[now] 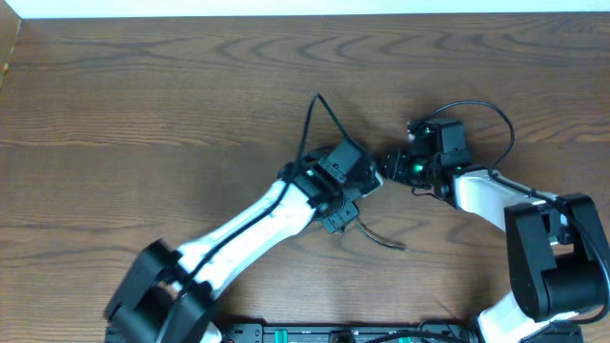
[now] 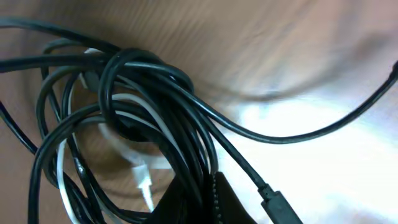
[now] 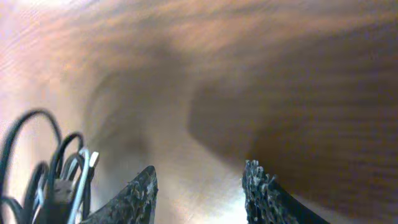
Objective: Untangle cables
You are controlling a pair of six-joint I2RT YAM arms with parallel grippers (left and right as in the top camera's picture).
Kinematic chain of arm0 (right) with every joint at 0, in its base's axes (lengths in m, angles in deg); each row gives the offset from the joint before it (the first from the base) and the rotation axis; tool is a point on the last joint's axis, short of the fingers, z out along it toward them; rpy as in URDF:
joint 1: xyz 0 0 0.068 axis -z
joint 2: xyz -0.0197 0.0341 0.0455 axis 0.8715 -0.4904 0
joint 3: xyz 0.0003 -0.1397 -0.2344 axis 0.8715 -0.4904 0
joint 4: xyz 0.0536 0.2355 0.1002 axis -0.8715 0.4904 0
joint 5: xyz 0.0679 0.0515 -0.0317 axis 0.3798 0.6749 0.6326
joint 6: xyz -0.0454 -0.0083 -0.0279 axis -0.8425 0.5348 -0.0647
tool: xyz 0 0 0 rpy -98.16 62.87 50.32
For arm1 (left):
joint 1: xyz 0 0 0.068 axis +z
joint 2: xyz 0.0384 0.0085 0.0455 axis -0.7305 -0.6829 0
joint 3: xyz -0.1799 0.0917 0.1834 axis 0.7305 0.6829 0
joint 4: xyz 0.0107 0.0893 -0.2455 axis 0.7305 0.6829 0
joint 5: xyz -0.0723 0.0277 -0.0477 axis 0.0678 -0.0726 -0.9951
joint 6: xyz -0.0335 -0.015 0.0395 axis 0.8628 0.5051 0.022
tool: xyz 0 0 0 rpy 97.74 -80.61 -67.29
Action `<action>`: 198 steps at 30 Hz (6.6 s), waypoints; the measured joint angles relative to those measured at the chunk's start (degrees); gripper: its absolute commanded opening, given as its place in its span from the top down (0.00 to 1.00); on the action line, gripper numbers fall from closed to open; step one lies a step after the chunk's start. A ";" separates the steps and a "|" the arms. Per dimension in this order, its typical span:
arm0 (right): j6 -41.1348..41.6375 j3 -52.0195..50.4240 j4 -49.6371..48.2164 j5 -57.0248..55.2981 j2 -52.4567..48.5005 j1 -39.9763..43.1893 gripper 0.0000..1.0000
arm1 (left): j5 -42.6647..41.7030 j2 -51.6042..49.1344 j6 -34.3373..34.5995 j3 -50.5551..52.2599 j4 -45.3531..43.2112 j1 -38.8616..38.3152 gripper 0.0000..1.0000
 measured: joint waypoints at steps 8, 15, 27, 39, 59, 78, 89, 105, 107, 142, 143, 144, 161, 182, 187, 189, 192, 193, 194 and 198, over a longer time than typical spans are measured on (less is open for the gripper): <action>-5.68 -1.70 -0.92 18.49 -2.29 3.58 0.63 | -14.34 1.07 -8.26 0.00 1.88 3.15 0.92; -9.66 -1.73 3.19 23.85 -2.32 7.41 0.62 | -20.96 -5.60 -11.26 0.00 -0.31 3.48 0.92; -8.94 -1.79 8.72 21.92 -2.29 7.91 0.42 | -22.27 -10.34 -11.21 0.00 0.07 3.50 0.92; -7.17 -1.79 8.57 34.32 -2.29 6.80 0.38 | -22.27 -7.78 -12.74 0.00 2.27 3.52 0.92; 10.64 -1.79 5.25 40.68 -2.32 6.01 0.22 | -20.85 2.73 -12.94 0.00 -1.16 3.50 0.93; 22.12 -1.79 4.79 35.78 -2.32 7.26 0.01 | -5.18 2.73 -4.92 0.00 -11.15 3.45 0.93; 23.91 -1.81 7.93 34.49 -2.32 9.42 0.01 | -9.84 2.73 -3.67 0.00 -10.82 3.63 0.93; 30.25 -1.81 2.71 33.05 -2.32 6.34 0.05 | -22.14 2.73 -5.49 0.50 -5.46 3.61 0.92; 30.67 -1.81 2.71 32.87 -2.32 5.73 0.06 | -22.53 2.73 -5.60 0.79 -5.55 3.61 0.92; 16.52 -1.81 2.60 23.37 -2.32 1.27 0.99 | -23.93 2.73 -5.62 5.53 -2.86 2.05 0.92; 14.75 -1.81 2.64 23.32 -2.32 1.25 1.00 | -23.93 2.73 -5.62 5.97 -2.99 1.75 0.92; 13.33 -1.81 2.73 23.26 -2.32 1.22 0.99 | -23.93 2.73 -5.62 6.29 -3.23 1.51 0.92; -1.38 -1.88 2.82 17.79 -2.32 -1.70 0.64 | -23.98 2.73 -1.27 16.00 -8.61 0.81 0.92; 1.53 -1.49 2.58 8.20 -1.75 -10.51 0.97 | -23.98 2.73 0.87 16.00 -8.20 0.76 0.46; 1.81 -1.44 2.14 5.92 -1.68 -12.28 0.99 | -23.85 3.23 1.49 13.79 -6.12 0.76 0.46; 1.81 -1.44 2.14 5.70 -1.62 -12.37 0.99 | -23.21 4.44 1.73 12.39 -6.12 0.76 0.42; 1.66 -1.44 2.16 5.60 -1.55 -12.37 0.99 | -21.75 7.48 1.97 10.69 -6.16 0.76 0.37; 1.66 -1.44 2.16 5.57 -1.55 -12.39 0.99 | -21.46 8.52 2.12 10.36 -6.23 0.76 0.38; 1.66 -1.44 2.16 5.55 -1.55 -12.39 0.99 | -21.22 9.49 2.10 10.16 -6.43 0.76 0.38; 1.66 -1.44 2.16 5.55 -1.55 -12.39 0.99 | -19.63 11.17 2.36 10.05 -8.13 0.74 0.70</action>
